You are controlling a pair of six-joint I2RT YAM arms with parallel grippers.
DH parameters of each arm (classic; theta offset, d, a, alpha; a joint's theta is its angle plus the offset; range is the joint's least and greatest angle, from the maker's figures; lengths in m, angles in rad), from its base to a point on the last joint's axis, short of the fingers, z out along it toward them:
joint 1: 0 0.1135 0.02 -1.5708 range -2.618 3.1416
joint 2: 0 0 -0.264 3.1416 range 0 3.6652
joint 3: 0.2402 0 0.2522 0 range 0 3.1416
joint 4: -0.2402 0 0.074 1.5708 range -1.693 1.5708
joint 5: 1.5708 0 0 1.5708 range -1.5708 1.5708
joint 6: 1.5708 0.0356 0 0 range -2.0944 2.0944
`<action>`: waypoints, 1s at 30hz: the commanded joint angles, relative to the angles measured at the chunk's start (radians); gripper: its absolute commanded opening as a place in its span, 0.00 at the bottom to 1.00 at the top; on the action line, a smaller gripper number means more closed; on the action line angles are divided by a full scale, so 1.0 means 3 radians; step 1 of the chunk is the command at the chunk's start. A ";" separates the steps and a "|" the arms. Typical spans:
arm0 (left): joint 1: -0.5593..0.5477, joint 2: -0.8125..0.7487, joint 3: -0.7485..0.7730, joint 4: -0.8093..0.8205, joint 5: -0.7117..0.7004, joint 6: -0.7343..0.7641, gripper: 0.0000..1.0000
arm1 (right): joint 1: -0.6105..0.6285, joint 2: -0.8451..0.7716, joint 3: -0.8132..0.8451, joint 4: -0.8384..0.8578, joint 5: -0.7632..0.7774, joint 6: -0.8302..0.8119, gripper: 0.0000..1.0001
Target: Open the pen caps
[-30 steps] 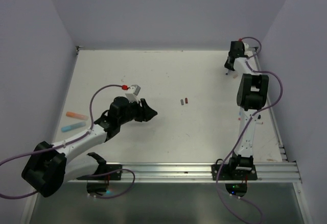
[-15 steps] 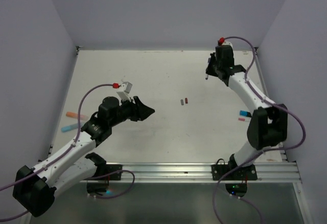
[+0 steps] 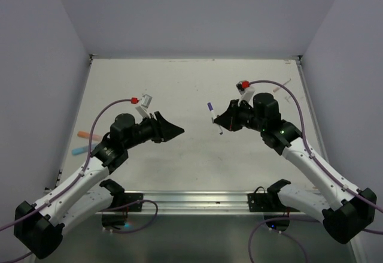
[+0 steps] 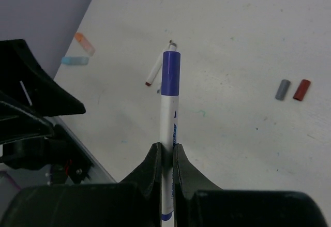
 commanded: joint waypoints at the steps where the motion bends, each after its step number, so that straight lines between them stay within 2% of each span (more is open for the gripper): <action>1: 0.0006 0.0030 -0.0132 0.0618 0.0307 -0.0360 0.56 | 0.0083 -0.0169 -0.0139 0.0072 -0.0346 0.0092 0.00; 6: -0.0020 0.0122 -0.0408 0.1277 0.0455 -0.0626 0.55 | 0.0099 -0.0353 -0.0502 0.0531 -0.0167 0.0520 0.00; 9: -0.0203 0.0244 -0.0541 0.1677 0.0461 -0.0652 0.56 | 0.0099 -0.0318 -0.0707 0.0894 -0.0136 0.0848 0.00; 17: -0.0546 0.0817 -0.0460 0.2072 0.0216 -0.0575 0.55 | 0.0165 -0.0256 -0.0911 0.1590 -0.0126 0.1431 0.00; 30: -0.0797 0.1441 -0.0086 0.2496 0.0108 -0.0636 0.53 | 0.0222 -0.0302 -0.0988 0.1718 -0.0101 0.1626 0.00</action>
